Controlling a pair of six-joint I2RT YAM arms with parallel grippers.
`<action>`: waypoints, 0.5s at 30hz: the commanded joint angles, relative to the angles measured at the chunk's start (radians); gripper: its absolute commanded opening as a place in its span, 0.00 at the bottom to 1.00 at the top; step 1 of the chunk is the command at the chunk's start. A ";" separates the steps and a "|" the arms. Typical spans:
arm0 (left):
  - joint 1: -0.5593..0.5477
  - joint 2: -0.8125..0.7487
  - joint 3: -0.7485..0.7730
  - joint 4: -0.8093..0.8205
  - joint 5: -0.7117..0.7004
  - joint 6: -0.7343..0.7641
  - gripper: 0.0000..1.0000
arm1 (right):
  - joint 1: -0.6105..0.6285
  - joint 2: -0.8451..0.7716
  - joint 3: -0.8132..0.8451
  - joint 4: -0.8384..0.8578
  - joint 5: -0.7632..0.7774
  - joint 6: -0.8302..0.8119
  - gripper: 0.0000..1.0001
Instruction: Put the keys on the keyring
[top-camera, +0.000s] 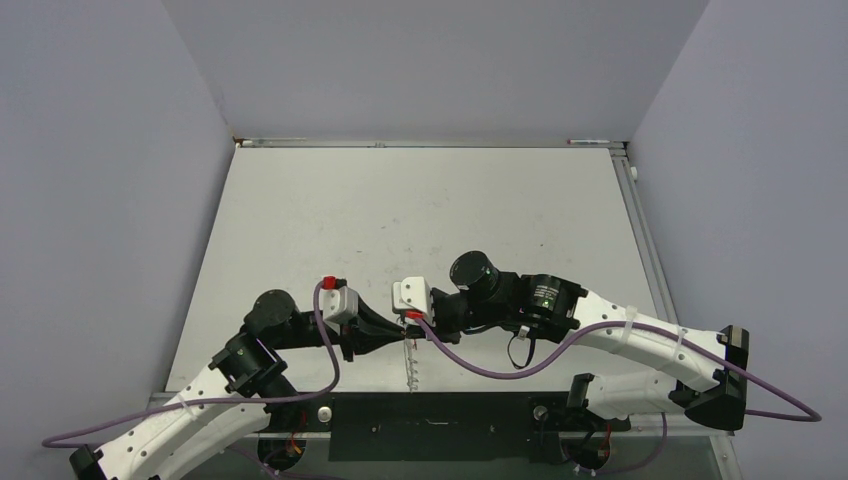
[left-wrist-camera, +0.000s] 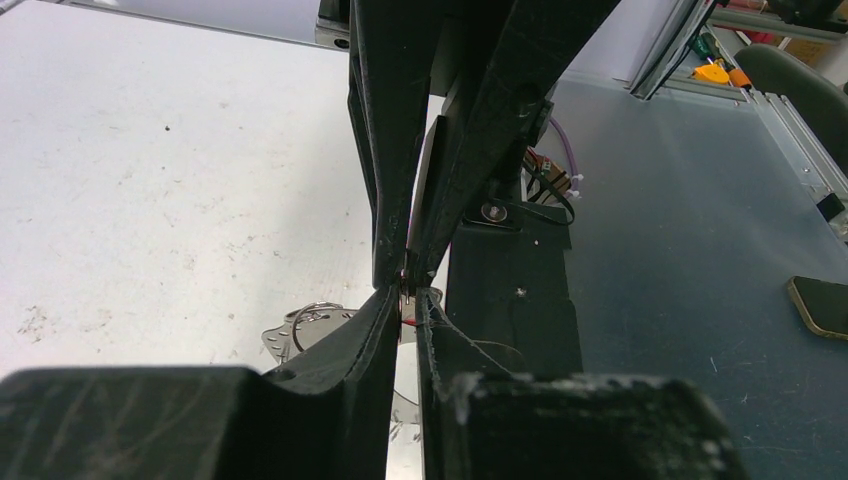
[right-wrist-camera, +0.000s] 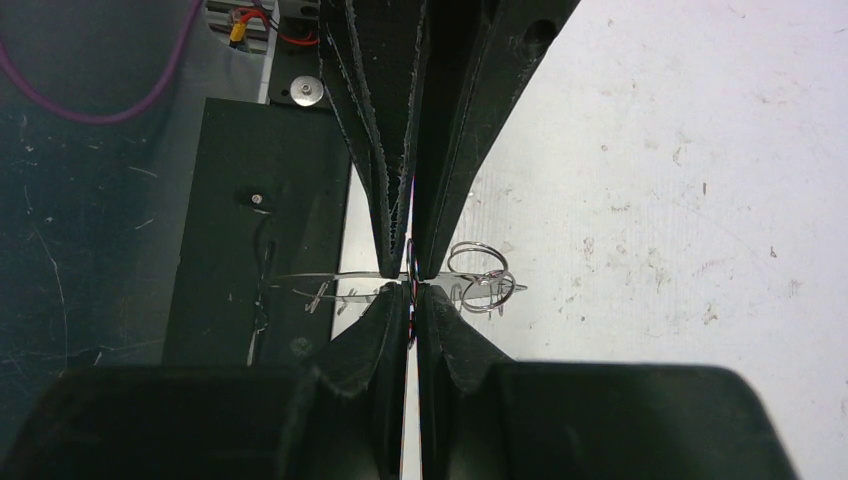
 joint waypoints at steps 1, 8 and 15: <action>-0.007 0.001 0.003 0.016 0.009 0.006 0.07 | 0.006 -0.038 0.027 0.076 -0.018 -0.008 0.05; -0.007 -0.020 0.008 0.012 0.011 0.014 0.00 | 0.005 -0.048 0.017 0.092 -0.031 -0.008 0.05; 0.000 -0.115 0.029 0.001 -0.030 0.020 0.00 | 0.005 -0.076 -0.020 0.164 -0.039 0.007 0.05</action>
